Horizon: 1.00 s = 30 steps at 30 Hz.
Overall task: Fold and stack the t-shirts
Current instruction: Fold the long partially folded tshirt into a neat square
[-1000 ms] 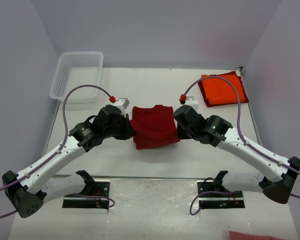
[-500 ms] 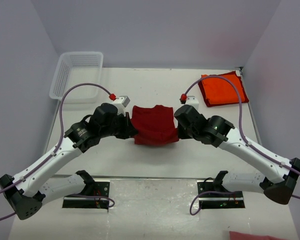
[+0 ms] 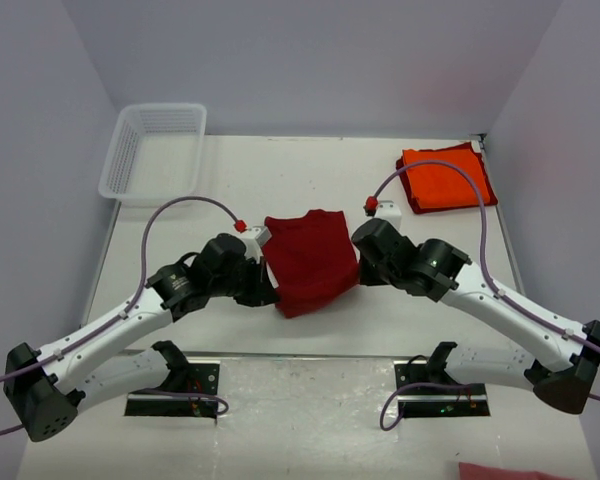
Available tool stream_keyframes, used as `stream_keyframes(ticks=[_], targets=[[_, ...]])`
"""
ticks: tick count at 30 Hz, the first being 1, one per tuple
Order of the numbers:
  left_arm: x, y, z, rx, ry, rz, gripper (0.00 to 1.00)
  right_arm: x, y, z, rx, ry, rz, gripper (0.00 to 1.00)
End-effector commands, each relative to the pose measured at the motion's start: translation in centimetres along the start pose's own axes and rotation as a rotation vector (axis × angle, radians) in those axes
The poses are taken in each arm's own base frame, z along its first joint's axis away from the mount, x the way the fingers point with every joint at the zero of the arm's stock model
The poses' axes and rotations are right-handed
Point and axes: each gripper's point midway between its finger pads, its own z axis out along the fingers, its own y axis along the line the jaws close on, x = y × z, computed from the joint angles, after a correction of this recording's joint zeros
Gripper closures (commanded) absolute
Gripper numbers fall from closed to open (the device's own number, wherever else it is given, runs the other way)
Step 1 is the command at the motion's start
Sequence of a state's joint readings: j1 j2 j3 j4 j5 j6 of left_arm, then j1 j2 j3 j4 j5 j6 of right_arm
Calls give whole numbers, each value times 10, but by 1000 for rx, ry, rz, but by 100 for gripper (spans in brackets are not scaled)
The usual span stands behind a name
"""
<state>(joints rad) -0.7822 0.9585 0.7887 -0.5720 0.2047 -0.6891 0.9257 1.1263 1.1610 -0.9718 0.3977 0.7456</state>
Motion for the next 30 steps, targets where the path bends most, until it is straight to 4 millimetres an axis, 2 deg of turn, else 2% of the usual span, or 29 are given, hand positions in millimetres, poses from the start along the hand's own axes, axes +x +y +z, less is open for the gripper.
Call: stream_keyframes(ticks=[1,5,12,17,24,28,30], targets=[[2,-16,0,89,-21,-3,100,-4,5,-6,-30,-27,42,100],[0,-15,-3,86,-39,-5,100,-2,7,-5,-28,-23,38,100],[-18,-24,-10,73,-79,40,100,-12,9,-9,-7,-44,25,100],[-17,-30,-9,105,-58,60,100,-13,12,-13,-14,-52,18,100],[-41,-48,-22,147,-139,135,100,-7,20,-9,-11,-40,-3,100],[-40,-48,-21,145,-135,127,100,-8,15,-11,11,-45,4,100],[-42,-40,-20,109,-150,108,100,-8,11,-12,25,-49,7,100]])
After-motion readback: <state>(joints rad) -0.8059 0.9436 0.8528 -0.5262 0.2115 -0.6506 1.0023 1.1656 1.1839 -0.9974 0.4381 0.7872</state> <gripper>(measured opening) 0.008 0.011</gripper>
